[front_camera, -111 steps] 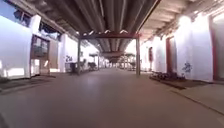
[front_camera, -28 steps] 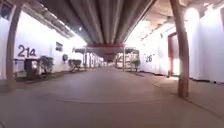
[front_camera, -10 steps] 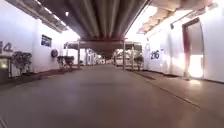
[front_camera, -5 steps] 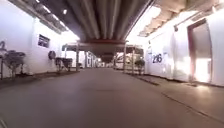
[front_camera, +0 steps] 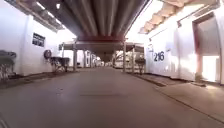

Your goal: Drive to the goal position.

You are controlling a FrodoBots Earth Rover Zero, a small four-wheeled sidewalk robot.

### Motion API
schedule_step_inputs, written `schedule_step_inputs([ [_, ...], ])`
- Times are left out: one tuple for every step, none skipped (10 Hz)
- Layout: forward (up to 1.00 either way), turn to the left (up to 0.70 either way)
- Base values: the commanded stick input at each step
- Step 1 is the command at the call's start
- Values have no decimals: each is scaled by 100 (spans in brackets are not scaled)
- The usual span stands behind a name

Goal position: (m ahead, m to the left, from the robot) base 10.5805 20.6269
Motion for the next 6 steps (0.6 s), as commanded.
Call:
schedule_step_inputs([
  [85,0],
  [85,0],
  [85,0],
  [85,0],
  [85,0],
  [85,0],
])
